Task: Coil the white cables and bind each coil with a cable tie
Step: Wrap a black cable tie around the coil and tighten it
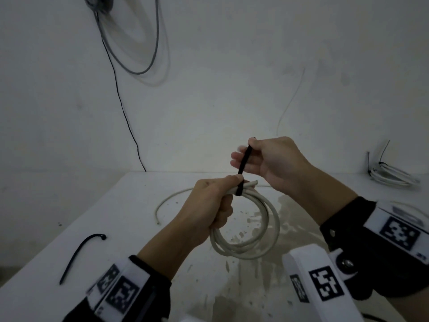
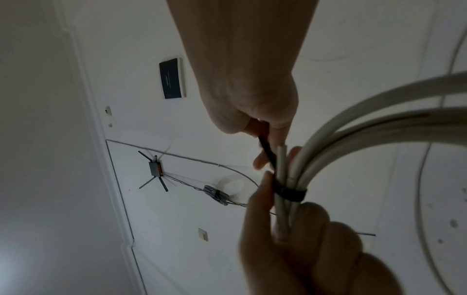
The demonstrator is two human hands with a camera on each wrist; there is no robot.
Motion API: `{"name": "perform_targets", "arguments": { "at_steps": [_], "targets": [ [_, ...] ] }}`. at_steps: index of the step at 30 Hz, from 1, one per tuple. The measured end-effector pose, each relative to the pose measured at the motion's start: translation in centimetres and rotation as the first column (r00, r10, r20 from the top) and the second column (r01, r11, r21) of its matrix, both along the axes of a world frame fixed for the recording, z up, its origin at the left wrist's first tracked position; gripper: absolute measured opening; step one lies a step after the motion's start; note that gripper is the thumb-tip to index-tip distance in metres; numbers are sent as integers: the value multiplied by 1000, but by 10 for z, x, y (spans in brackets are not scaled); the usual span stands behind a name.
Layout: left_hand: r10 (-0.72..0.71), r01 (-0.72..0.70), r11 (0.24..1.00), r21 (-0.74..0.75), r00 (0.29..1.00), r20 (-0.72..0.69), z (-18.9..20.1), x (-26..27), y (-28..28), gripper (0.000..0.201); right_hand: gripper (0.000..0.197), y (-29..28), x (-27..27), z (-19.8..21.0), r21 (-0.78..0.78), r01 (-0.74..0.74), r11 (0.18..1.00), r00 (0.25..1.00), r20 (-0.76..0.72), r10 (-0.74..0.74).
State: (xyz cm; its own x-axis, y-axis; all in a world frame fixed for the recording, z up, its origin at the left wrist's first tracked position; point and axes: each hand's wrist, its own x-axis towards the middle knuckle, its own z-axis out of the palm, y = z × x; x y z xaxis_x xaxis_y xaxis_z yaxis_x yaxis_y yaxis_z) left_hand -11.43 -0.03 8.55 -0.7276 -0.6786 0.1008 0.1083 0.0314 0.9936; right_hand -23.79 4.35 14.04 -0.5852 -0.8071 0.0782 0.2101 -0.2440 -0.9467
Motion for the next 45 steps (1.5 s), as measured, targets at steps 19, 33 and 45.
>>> {"name": "perform_targets", "arguments": {
  "at_steps": [19, 33, 45],
  "targets": [
    [3, 20, 974, 226, 995, -100, 3, -17, -10, 23, 21, 2, -21, -3, 173, -143, 975, 965, -196, 176],
    [-23, 231, 843, 485, 918, -397, -7, -20, -14, 40, 48, 13, -5, -52, 157, 252, 955, 958, -182, -223],
    [425, -188, 769, 611, 864, -269, -13, -39, 2, 61, 54, 17, 8, -66, 157, 212, 964, 972, -132, -193]
  ]
}}
